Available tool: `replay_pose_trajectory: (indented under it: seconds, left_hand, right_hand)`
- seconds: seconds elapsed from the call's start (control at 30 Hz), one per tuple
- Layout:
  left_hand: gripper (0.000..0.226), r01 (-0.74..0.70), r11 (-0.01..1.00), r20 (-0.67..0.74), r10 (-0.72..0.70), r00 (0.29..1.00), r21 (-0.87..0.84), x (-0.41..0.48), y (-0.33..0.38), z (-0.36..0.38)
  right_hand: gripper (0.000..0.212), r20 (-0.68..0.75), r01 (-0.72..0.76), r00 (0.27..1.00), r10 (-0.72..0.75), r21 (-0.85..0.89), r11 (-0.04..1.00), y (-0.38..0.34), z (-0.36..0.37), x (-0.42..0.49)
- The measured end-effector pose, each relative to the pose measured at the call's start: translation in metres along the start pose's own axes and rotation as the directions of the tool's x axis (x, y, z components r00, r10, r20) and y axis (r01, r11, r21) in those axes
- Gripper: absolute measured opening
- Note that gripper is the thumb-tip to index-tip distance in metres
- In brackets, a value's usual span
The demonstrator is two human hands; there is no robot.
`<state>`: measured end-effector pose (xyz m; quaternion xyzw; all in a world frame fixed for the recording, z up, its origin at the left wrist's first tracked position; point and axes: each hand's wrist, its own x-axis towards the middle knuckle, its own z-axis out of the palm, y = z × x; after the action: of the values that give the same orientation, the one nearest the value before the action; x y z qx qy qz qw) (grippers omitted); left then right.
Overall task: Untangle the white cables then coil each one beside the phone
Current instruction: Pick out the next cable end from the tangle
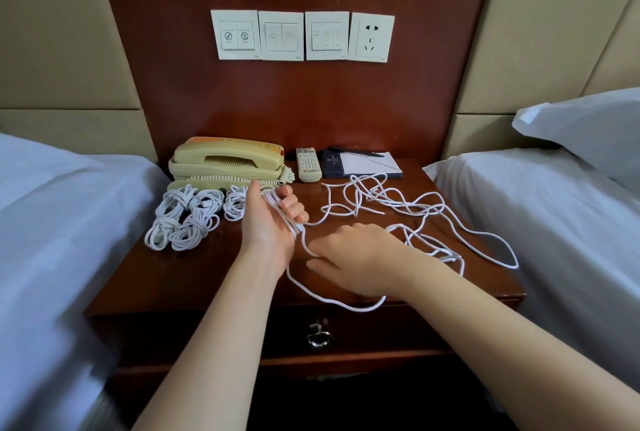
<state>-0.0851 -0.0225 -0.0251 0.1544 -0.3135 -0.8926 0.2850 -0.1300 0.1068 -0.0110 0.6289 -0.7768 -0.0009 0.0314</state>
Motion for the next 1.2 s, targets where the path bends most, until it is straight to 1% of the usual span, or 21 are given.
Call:
replay_pose_trajectory:
  seconds: [0.07,0.17,0.2,0.27,0.3,0.33,0.4,0.47,0.53,0.7,0.83,0.97,1.03,1.13,1.2]
  left_hand:
    - [0.053,-0.013,0.997,-0.027,0.015,1.0,0.071,0.003,0.0,0.0]
    - [0.056,-0.057,0.972,-0.045,0.069,0.997,0.228,0.004,-0.005,0.003]
    - [0.057,-0.083,0.946,-0.043,0.102,0.994,0.313,0.002,-0.008,0.005]
    - [0.063,-0.126,0.859,-0.015,0.154,0.988,0.496,0.006,-0.014,0.004]
    - [0.069,-0.132,0.821,0.02,0.146,0.989,0.556,0.007,-0.018,0.004]
    - [0.076,-0.127,0.795,0.074,0.104,0.992,0.594,0.008,-0.022,0.004]
    - [0.085,-0.086,0.776,0.184,-0.04,0.982,0.625,0.003,-0.029,0.005]
    - [0.081,-0.005,0.81,0.234,-0.164,0.958,0.587,-0.006,-0.031,0.009]
    - [0.078,0.063,0.838,0.29,-0.257,0.922,0.542,-0.016,-0.031,0.015]
    - [0.072,0.132,0.856,0.308,-0.318,0.897,0.499,-0.021,-0.028,0.018]
    - [0.07,0.165,0.887,0.356,-0.335,0.873,0.432,-0.024,-0.028,0.018]
    - [0.068,0.204,0.912,0.406,-0.348,0.845,0.357,-0.029,-0.027,0.021]
    - [0.066,0.21,0.93,0.419,-0.328,0.847,0.302,-0.03,-0.026,0.022]
    - [0.064,0.215,0.955,0.412,-0.283,0.866,0.203,-0.029,-0.025,0.022]
    - [0.063,0.21,0.966,0.387,-0.254,0.886,0.153,-0.028,-0.024,0.022]
  right_hand:
    - [0.024,-0.083,0.027,0.996,-0.028,-0.021,0.999,-0.003,-0.001,-0.001]
    - [0.022,-0.257,0.049,0.965,-0.042,0.019,0.999,-0.002,-0.006,0.001]
    - [0.023,-0.297,0.053,0.954,-0.034,0.053,0.997,0.002,-0.007,0.002]
    - [0.02,-0.338,0.065,0.941,-0.003,0.173,0.983,0.01,-0.011,0.003]
    - [0.019,-0.355,0.071,0.935,0.019,0.238,0.969,0.013,-0.012,0.004]
    - [0.018,-0.377,0.074,0.925,0.044,0.294,0.953,0.017,-0.013,0.004]
    - [0.02,-0.417,0.069,0.902,0.114,0.4,0.914,0.024,-0.013,0.005]
    - [0.023,-0.422,0.05,0.885,0.199,0.509,0.859,0.032,-0.013,0.006]
    - [0.023,-0.405,0.032,0.879,0.253,0.579,0.815,0.041,-0.012,0.007]
    - [0.029,-0.347,0.047,0.887,0.304,0.723,0.689,0.056,-0.001,0.01]
    - [0.035,-0.33,0.075,0.895,0.3,0.774,0.629,0.059,0.005,0.012]
    - [0.046,-0.355,0.064,0.86,0.367,0.788,0.612,0.064,0.011,0.011]
    - [0.048,-0.356,0.03,0.85,0.388,0.768,0.64,0.065,0.017,0.012]
    - [0.053,-0.301,-0.082,0.863,0.405,0.708,0.701,0.062,0.023,0.016]
    - [0.055,-0.228,-0.176,0.873,0.432,0.678,0.714,0.057,0.024,0.017]
